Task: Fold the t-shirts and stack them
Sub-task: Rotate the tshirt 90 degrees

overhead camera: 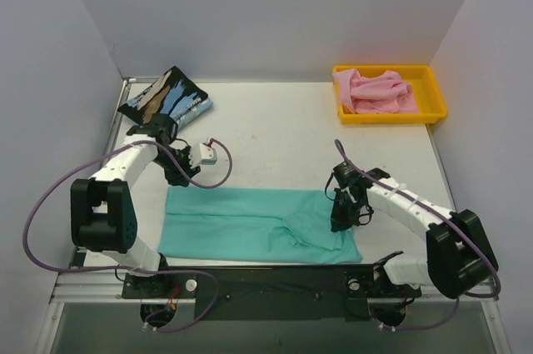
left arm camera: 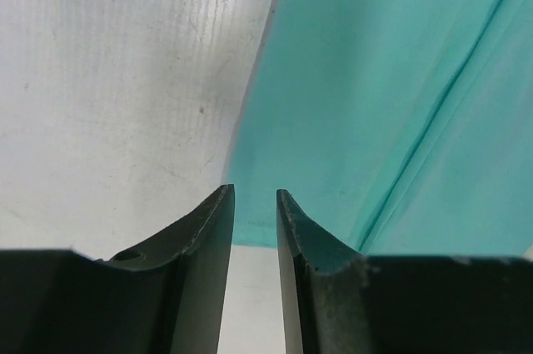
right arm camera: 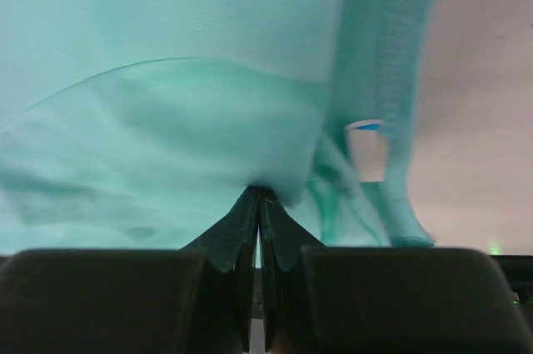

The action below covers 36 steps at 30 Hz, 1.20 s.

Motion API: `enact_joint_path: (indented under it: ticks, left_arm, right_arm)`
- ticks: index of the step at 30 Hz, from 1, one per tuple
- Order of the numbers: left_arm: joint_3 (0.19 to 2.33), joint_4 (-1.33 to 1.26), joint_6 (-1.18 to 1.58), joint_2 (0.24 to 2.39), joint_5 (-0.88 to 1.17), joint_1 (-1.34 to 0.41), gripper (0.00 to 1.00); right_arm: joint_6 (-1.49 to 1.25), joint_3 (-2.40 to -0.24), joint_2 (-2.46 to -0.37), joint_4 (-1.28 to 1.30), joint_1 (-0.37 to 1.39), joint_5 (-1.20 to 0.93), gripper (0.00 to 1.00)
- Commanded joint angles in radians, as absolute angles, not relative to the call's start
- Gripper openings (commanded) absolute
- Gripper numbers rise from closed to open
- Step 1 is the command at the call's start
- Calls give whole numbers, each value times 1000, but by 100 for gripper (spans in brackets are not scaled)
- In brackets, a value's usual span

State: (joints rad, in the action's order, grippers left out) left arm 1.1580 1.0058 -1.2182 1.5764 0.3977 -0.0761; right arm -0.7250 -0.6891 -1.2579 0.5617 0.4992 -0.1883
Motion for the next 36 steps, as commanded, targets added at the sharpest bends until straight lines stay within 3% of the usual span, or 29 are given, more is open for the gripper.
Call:
enact_joint_path:
  ticks: [1, 4, 8, 15, 18, 23, 27, 30, 36]
  left_arm:
    - [1109, 867, -1114, 1618, 377, -74, 37]
    - [1135, 891, -1088, 1611, 414, -72, 37]
    - [1108, 903, -1089, 1580, 431, -72, 37]
    - [1080, 928, -1062, 1557, 414, -69, 37]
    - [1075, 922, -1037, 1554, 399, -69, 37]
    - [1026, 873, -1046, 1555, 330, -66, 37]
    - [988, 801, -1055, 1589, 279, -66, 37]
    - [986, 781, -1063, 1632, 276, -52, 38]
    - [881, 742, -1107, 1625, 235, -93, 37]
  right_arm:
    - [-772, -630, -1347, 566, 433, -146, 0]
    - [-717, -675, -1454, 523, 378, -106, 0]
    - [-593, -906, -1712, 518, 333, -78, 0]
    - [-382, -1743, -2213, 684, 279, -115, 0]
    - [-319, -2093, -2310, 777, 284, -199, 0]
    - [-282, -2139, -2217, 767, 270, -216, 0]
    - [-343, -1920, -2137, 750, 242, -180, 1]
    - [-370, -1856, -2157, 745, 226, -178, 2]
    - [-437, -1959, -2322, 706, 215, -352, 4]
